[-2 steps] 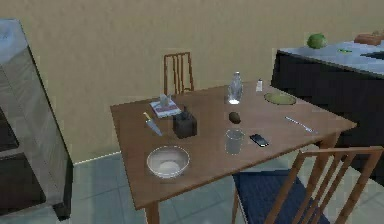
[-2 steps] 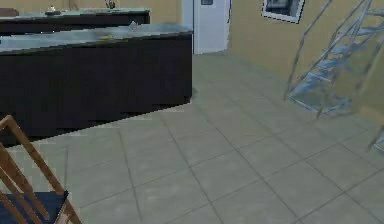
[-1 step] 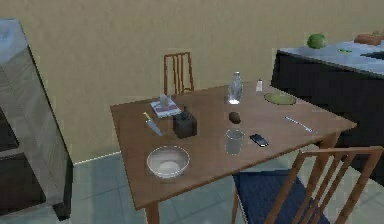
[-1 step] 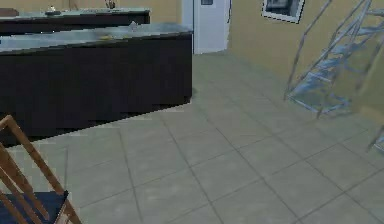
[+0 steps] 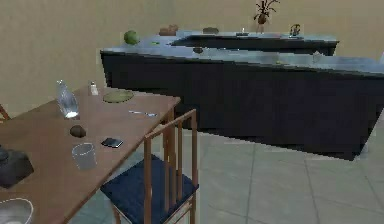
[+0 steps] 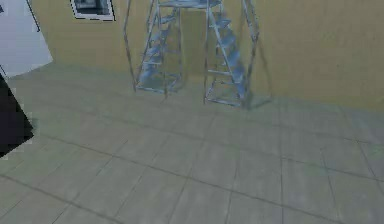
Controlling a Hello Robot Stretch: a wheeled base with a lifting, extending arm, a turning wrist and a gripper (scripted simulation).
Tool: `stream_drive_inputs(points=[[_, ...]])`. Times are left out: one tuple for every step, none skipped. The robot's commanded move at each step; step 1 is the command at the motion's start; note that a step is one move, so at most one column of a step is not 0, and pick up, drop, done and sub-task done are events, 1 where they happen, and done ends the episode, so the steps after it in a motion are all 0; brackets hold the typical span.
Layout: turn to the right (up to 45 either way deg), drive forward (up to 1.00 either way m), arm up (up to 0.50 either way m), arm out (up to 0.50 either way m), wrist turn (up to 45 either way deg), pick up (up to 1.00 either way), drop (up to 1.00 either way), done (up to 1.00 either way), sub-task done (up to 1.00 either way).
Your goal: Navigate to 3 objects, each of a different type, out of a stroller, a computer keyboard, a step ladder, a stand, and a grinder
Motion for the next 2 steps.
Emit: stream_drive_inputs(points=[[45.0, 0.0, 0.0, 0.0, 0.0, 0.0, 0.0, 0.0, 0.0], [45.0, 0.0, 0.0, 0.0, 0.0, 0.0, 0.0, 0.0, 0.0]])
